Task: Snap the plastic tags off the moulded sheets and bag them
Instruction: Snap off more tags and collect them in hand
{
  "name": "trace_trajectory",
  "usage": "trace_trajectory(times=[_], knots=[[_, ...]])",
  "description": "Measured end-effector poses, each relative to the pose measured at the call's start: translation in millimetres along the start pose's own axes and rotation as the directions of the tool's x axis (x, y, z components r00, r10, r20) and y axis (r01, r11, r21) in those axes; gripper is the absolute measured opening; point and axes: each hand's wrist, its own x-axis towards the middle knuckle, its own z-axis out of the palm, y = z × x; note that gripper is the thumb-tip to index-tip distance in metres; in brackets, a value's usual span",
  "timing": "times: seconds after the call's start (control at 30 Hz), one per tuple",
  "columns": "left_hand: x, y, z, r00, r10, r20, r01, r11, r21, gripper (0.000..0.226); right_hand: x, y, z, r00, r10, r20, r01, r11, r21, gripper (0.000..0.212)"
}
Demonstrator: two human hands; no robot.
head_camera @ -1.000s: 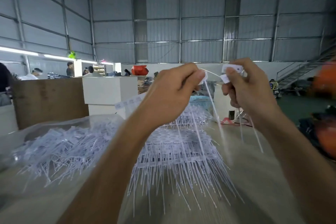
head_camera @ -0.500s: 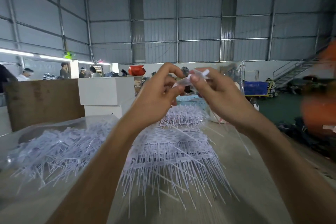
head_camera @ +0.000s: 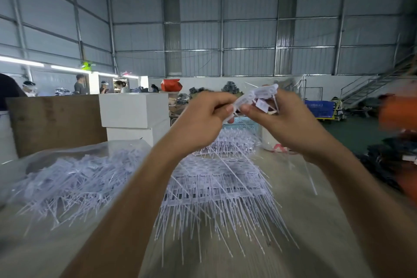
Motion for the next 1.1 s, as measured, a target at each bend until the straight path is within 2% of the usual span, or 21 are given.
trace_trajectory(times=[0.07,0.23,0.33,0.4,0.5,0.63,0.73,0.8,0.9,1.0,1.1], knots=[[-0.4,2.5,2.5,1.0,0.004,-0.002,-0.004,1.0,-0.011,0.024,0.3,-0.1,-0.5,0.999,-0.031,0.007,0.031,0.999,0.024,0.006],[0.4,0.5,1.7,0.997,0.002,-0.08,-0.006,0.999,-0.052,0.009,2.9,-3.1,13.8,0.995,-0.085,0.051,0.089,0.993,-0.073,0.015],[3.0,-3.7,1.2,0.975,-0.12,-0.184,0.093,0.984,-0.151,0.018,4.9,1.0,18.3,0.999,-0.023,0.024,0.023,1.0,0.003,0.016],[5.0,-4.1,2.3,0.965,-0.165,-0.203,0.137,0.98,-0.142,0.015,4.6,0.0,20.4,1.0,-0.017,-0.015,0.018,0.999,0.039,0.017],[4.5,-2.4,7.9,0.973,-0.149,-0.175,0.124,0.982,-0.141,0.022,2.2,-5.5,23.4,0.999,0.001,-0.044,0.002,0.997,0.072,0.027],[3.7,-2.7,11.5,0.966,-0.096,-0.241,0.073,0.992,-0.099,0.025,1.4,-5.9,20.1,0.996,0.086,-0.006,-0.085,0.994,0.066,0.048],[3.9,-1.8,9.6,0.951,-0.041,-0.305,0.032,0.999,-0.033,0.034,2.1,-5.6,16.1,0.995,0.101,0.011,-0.102,0.992,0.076,0.048],[3.7,0.4,7.2,0.947,-0.054,-0.317,0.018,0.993,-0.116,0.042,1.0,-8.3,14.4,0.996,0.087,0.034,-0.091,0.985,0.147,0.047],[2.4,2.6,1.6,0.963,-0.179,-0.204,0.1,0.932,-0.348,0.046,-2.0,-11.2,14.7,0.997,0.037,0.066,-0.049,0.98,0.192,0.046],[0.6,1.0,-4.5,0.963,-0.268,0.015,0.235,0.816,-0.528,0.041,-3.2,-9.3,16.9,0.997,-0.043,0.063,0.039,0.997,0.066,0.047],[-0.4,-0.8,-7.3,0.937,-0.25,0.243,0.348,0.692,-0.633,0.032,-4.3,-9.0,15.7,0.992,-0.113,0.058,0.117,0.99,-0.076,0.039]])
